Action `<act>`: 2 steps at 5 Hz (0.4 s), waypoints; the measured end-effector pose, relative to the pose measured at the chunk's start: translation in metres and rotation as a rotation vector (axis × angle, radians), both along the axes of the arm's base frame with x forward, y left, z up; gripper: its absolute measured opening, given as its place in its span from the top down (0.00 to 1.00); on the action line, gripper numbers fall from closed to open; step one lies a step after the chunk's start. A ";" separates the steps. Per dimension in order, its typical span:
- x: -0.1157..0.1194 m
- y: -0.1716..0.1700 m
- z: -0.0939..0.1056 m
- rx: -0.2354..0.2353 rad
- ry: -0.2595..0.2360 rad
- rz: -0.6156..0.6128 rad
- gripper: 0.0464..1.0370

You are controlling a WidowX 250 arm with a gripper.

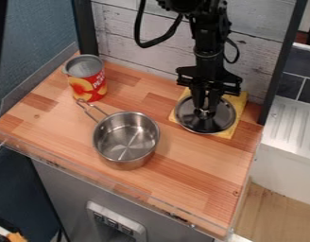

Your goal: Put the silver lid on top of the yellow towel

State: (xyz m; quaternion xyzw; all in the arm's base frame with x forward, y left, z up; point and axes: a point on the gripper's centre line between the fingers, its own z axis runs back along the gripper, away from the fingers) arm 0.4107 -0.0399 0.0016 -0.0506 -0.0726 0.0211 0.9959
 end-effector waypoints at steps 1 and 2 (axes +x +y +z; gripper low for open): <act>-0.002 -0.003 -0.002 0.025 -0.004 -0.028 0.70; -0.010 -0.008 -0.001 0.055 -0.038 -0.045 0.41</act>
